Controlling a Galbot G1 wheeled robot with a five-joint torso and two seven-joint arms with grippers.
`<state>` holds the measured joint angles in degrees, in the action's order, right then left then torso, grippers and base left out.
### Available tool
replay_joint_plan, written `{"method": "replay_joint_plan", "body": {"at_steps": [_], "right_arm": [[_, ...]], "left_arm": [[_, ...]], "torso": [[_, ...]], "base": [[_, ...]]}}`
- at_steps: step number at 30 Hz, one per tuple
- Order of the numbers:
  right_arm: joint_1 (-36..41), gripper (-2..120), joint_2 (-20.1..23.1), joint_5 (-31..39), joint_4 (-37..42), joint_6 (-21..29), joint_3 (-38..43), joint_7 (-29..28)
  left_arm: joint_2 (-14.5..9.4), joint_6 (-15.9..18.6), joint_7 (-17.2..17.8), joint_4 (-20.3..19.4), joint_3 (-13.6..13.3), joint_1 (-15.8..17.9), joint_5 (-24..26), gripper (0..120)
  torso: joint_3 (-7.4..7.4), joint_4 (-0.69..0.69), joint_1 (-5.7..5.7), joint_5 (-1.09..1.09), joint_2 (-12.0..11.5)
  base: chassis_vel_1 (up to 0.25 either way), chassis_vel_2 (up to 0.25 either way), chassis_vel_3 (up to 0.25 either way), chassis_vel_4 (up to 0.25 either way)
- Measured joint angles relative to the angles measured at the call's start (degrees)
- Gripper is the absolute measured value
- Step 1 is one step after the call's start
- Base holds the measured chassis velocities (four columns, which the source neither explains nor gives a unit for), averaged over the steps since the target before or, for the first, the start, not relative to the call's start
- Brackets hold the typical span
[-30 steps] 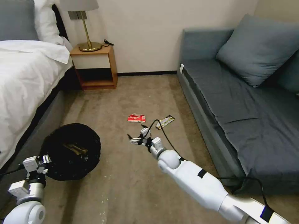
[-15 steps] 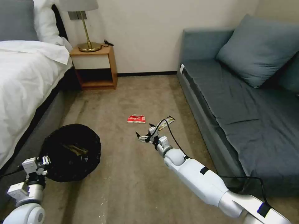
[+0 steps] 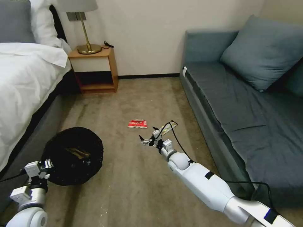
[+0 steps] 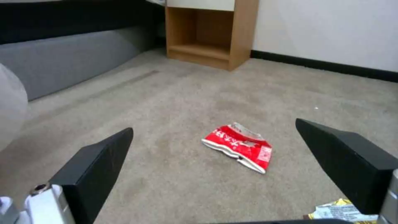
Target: Pick up the trash bin, then pick up the garbage on the floor and place it into the trash bin.
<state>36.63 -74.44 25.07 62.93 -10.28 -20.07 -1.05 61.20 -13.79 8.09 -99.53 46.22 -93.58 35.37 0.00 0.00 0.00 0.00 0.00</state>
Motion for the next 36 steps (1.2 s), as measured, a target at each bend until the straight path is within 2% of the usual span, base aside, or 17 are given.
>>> {"method": "replay_joint_plan", "body": {"at_steps": [36], "right_arm": [[1.9, 100, -0.5, -2.8, -1.0, -1.1, 0.9, 1.4]], "left_arm": [[0.3, -0.9, -0.9, 1.6, -0.1, 0.2, -0.2, 5]], "torso": [[0.0, 0.0, 0.0, -0.01, 0.0]], "base": [[-0.069, 0.076, 0.068, -0.071]]}}
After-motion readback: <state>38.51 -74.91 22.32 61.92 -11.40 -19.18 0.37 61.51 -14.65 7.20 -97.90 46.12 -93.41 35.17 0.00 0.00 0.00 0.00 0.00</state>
